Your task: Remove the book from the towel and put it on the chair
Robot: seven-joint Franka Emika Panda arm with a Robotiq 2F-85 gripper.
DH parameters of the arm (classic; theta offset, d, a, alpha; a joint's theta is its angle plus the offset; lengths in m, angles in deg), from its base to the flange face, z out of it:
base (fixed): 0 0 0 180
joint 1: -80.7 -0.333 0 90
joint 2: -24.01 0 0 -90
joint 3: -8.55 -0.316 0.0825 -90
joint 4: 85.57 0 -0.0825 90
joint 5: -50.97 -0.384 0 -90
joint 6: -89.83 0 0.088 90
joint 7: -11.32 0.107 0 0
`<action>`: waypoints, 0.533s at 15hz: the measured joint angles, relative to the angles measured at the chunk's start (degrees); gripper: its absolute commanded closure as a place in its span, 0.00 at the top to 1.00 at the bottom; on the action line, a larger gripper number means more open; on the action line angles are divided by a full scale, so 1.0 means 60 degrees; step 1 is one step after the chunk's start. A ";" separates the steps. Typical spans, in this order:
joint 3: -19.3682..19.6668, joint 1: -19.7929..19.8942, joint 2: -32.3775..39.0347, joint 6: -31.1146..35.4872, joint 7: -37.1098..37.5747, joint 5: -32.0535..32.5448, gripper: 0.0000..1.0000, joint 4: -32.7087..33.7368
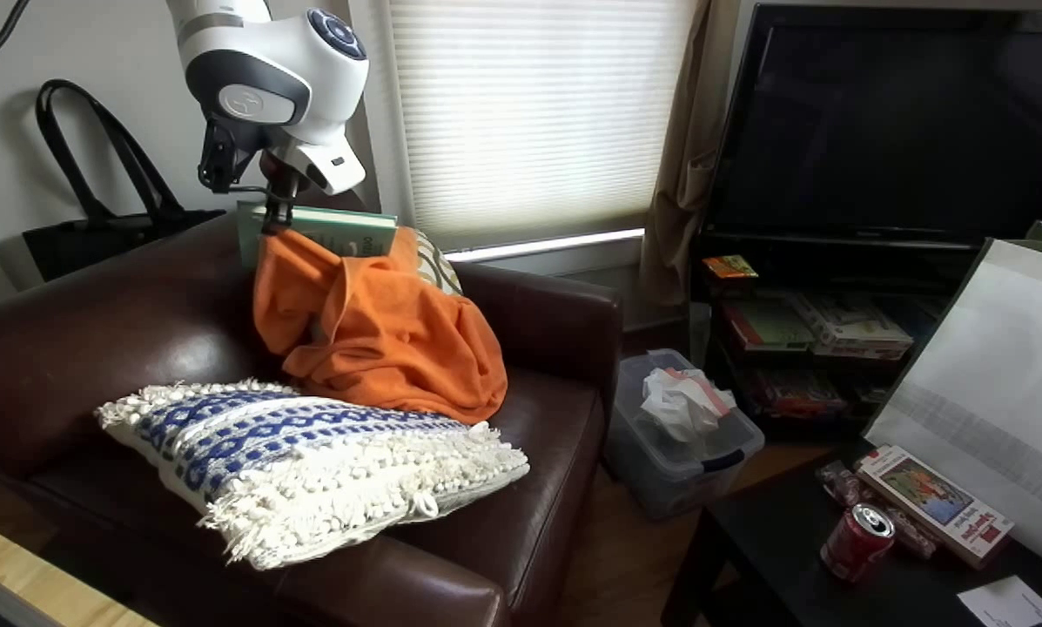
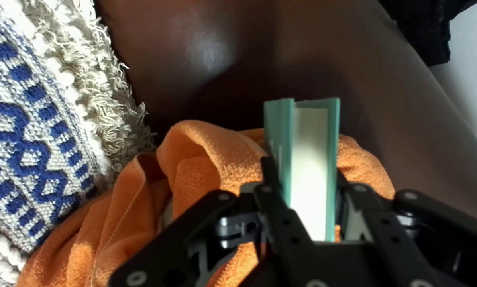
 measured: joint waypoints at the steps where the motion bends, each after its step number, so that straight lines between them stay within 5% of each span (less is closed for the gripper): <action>1: 0.0001 0.0000 0.0044 -0.0157 0.0072 0.0087 0.68 0.0067; 3: 0.0002 -0.0001 0.0100 -0.0436 0.0165 0.0222 0.84 0.0162; 4: 0.0003 -0.0001 0.0111 -0.0575 0.0235 0.0288 0.60 0.0213; 5: 0.0003 -0.0001 0.0122 -0.0669 0.0314 0.0350 0.46 0.0263; 8: 0.0003 -0.0002 0.0175 -0.0729 0.0479 0.0453 0.29 0.0383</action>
